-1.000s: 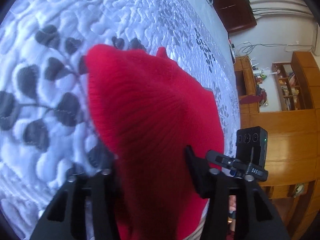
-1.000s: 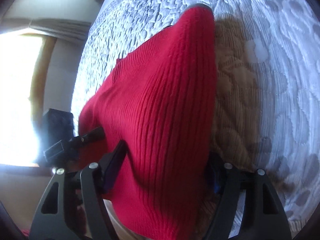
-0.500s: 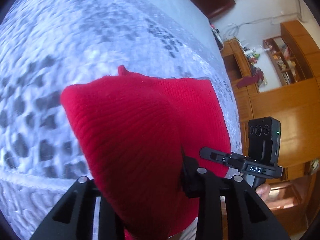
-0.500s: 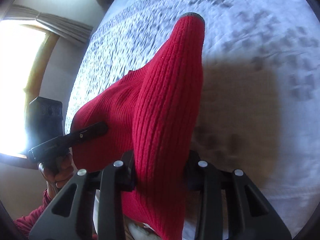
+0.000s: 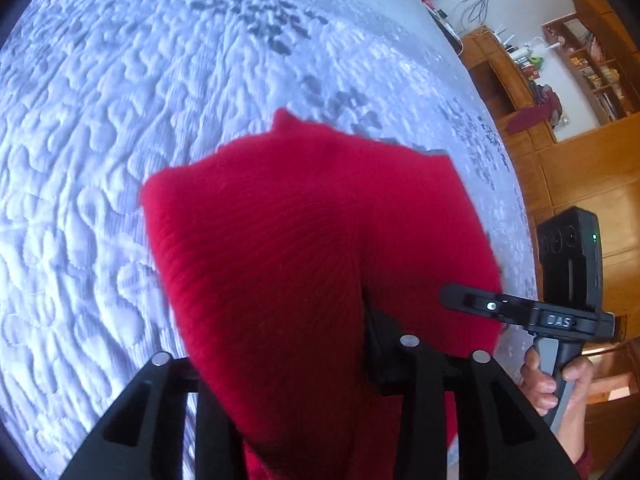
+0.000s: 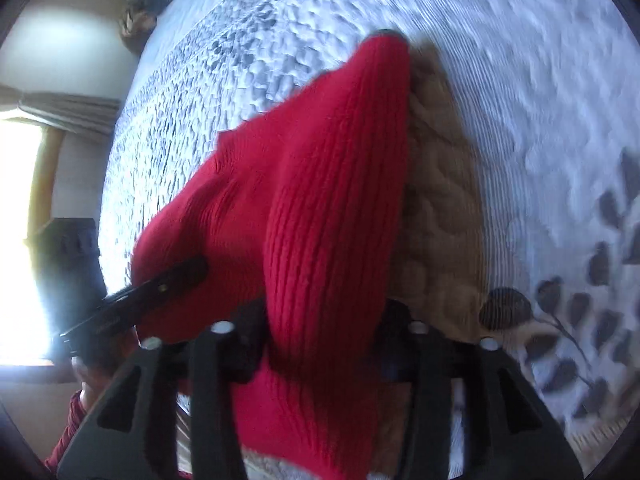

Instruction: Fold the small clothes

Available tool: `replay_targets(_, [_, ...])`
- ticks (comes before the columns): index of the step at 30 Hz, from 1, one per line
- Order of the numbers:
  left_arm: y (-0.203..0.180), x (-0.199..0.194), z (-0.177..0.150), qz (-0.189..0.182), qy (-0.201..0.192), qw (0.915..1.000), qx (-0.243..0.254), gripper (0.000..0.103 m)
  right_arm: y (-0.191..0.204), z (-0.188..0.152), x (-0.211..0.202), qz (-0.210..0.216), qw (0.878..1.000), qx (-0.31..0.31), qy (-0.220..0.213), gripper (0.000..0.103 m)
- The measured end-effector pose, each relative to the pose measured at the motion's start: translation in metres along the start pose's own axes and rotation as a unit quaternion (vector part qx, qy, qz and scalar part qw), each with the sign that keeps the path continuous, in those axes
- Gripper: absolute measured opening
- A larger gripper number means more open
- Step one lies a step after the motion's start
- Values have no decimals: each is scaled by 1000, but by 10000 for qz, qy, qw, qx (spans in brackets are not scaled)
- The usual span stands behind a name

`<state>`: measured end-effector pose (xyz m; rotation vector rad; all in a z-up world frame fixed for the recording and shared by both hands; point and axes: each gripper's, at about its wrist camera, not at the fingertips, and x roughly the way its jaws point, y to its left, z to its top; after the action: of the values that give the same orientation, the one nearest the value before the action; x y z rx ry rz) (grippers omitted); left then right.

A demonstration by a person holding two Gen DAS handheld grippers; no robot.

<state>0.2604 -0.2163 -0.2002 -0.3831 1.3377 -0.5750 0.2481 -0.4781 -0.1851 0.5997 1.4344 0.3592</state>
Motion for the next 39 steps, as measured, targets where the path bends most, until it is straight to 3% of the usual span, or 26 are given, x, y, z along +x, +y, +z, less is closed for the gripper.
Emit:
replay_targets(3, [11, -4, -4, -147, -8, 9997, -204, 51, -3, -11, -5, 277, 9994, -55, -176, 56])
replay_targets(5, [14, -13, -10, -83, 25, 9997, -228, 57, -2, -20, -14, 320, 9992, -147, -168, 69])
replay_targets(8, [14, -31, -27, 78, 25, 9997, -225, 65, 3, -54, -31, 180, 9988, -379, -248, 81])
replay_targets(11, [13, -46, -56, 3, -20, 9997, -225, 71, -5, -85, -39, 249, 9991, -318, -144, 81])
replay_targets(15, [12, -43, -89, 159, 79, 9995, -255, 71, -17, -119, -37, 492, 9987, -62, -116, 80])
replay_targets(16, [12, -41, -97, 214, 80, 9994, -251, 71, -19, -126, -36, 585, 9982, 8, -132, 77])
replay_targets(19, [8, -39, -107, 496, -74, 9987, -104, 64, -24, -136, -33, 672, 9976, 150, -91, 42])
replay_targets(20, [5, -39, -108, 652, -76, 9978, -43, 57, -26, -138, -35, 642, 9978, 143, -71, 30])
replay_targets(22, [-3, -40, -110, 658, 58, 9978, 32, 36, -16, -133, -37, 559, 9984, 45, -109, 18])
replay_targets(24, [-7, -42, -111, 741, 129, 9972, 9, 29, 0, -133, -43, 364, 9989, -118, -271, 16])
replay_targets(27, [-7, -40, -113, 904, 130, 9958, 44, 29, 8, -136, -49, -69, 9991, -254, -325, 15])
replay_targets(31, [-8, -32, -118, 976, 5, 9952, 95, 30, 10, -134, -25, -547, 9979, -314, -164, 15])
replay_targets(36, [-7, -26, -126, 889, -165, 9957, 210, 31, 9, -132, -17, -489, 9984, -119, -276, 15])
replay_targets(39, [-9, -27, -127, 917, -205, 9953, 248, 31, 8, -142, -27, -578, 9973, -198, -398, 20])
